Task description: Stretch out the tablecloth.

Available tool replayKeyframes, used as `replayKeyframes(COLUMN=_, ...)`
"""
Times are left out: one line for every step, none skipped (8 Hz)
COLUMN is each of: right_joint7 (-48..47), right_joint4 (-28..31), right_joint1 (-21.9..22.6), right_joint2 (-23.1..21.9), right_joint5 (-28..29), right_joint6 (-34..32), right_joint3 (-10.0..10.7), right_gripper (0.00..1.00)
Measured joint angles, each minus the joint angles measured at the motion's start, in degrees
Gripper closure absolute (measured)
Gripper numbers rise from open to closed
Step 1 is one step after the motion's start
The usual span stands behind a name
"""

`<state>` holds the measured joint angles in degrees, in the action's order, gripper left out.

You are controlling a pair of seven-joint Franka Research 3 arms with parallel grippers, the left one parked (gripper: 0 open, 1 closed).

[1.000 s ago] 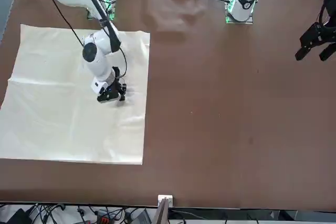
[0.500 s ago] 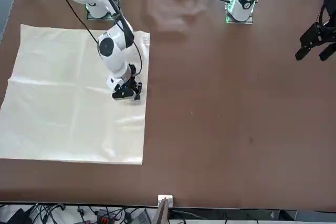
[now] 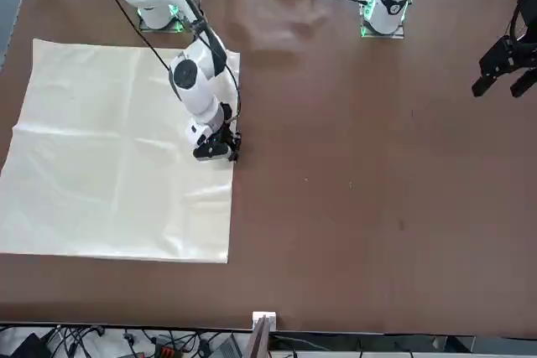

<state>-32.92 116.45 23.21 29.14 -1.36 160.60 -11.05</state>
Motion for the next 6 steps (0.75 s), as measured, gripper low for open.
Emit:
replayKeyframes(right_joint7=0.00, right_joint4=-2.01, right_joint1=-0.29, right_joint2=-0.23, right_joint5=-0.01, right_joint6=-3.39, right_joint3=0.69, right_gripper=0.81)
replayKeyframes(right_joint7=0.22, right_joint4=-4.09, right_joint1=-1.58, right_joint2=-1.15, right_joint5=-0.04, right_joint6=-6.41, right_joint3=1.41, right_gripper=0.61)
replayKeyframes(right_joint7=1.17, right_joint4=-5.32, right_joint1=-3.90, right_joint2=-3.03, right_joint5=-0.07, right_joint6=-8.95, right_joint3=1.76, right_gripper=0.44)
replayKeyframes(right_joint7=3.68, right_joint4=-6.05, right_joint1=-6.81, right_joint2=-5.58, right_joint5=-0.11, right_joint6=-11.71, right_joint3=1.95, right_gripper=0.26)
replayKeyframes(right_joint7=7.44, right_joint4=-6.78, right_joint1=-10.14, right_joint2=-8.42, right_joint5=-0.12, right_joint6=-15.04, right_joint3=2.07, right_gripper=0.06)
replayKeyframes(right_joint7=11.57, right_joint4=-7.83, right_joint1=-13.50, right_joint2=-11.18, right_joint5=-0.12, right_joint6=-18.96, right_joint3=2.12, right_gripper=0.00)
